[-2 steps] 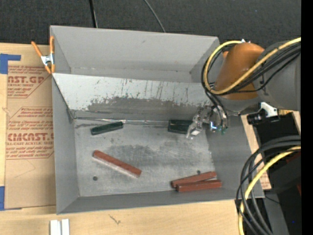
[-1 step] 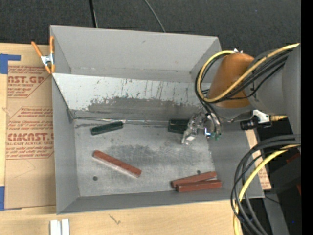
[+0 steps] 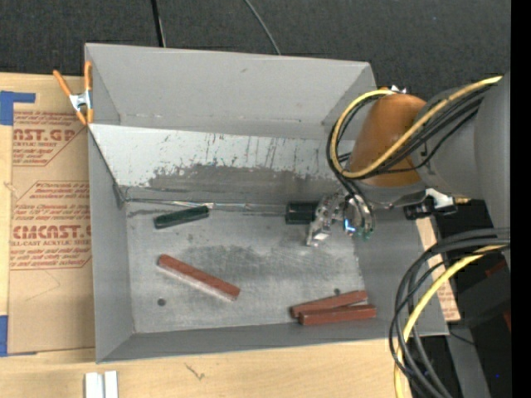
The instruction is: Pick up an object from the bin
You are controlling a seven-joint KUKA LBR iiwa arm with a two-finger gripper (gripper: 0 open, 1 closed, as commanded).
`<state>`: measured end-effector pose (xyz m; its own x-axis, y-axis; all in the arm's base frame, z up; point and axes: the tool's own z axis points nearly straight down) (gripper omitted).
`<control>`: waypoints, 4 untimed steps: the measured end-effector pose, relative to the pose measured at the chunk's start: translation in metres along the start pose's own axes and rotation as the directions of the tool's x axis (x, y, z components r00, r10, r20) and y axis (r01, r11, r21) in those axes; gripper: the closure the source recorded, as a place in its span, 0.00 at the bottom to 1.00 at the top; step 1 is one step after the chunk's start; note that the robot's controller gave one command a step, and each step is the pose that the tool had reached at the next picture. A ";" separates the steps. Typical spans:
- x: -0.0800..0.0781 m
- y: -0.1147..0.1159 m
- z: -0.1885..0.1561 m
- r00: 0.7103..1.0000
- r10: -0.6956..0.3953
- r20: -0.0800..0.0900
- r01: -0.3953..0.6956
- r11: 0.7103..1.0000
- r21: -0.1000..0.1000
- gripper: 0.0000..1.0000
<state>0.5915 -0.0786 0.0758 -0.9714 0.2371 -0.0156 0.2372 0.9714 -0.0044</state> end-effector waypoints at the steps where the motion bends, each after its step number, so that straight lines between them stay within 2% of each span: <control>1: 0.000 0.004 -0.049 1.000 0.005 -0.013 -0.006 1.000 -0.005 0.00; 2: 0.001 0.004 -0.049 1.000 0.005 -0.013 -0.005 1.000 -0.005 0.00; 3: -0.002 0.000 -0.005 0.999 0.039 0.007 -0.039 0.999 -0.003 1.00; 4: -0.002 0.000 -0.005 0.999 0.039 0.007 -0.039 0.999 -0.003 1.00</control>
Offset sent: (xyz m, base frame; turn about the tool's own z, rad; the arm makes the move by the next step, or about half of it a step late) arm 0.0000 0.0000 0.0000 0.0000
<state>0.5935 -0.0788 0.0804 -0.9611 0.2752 -0.0229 0.2753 0.9614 -0.0011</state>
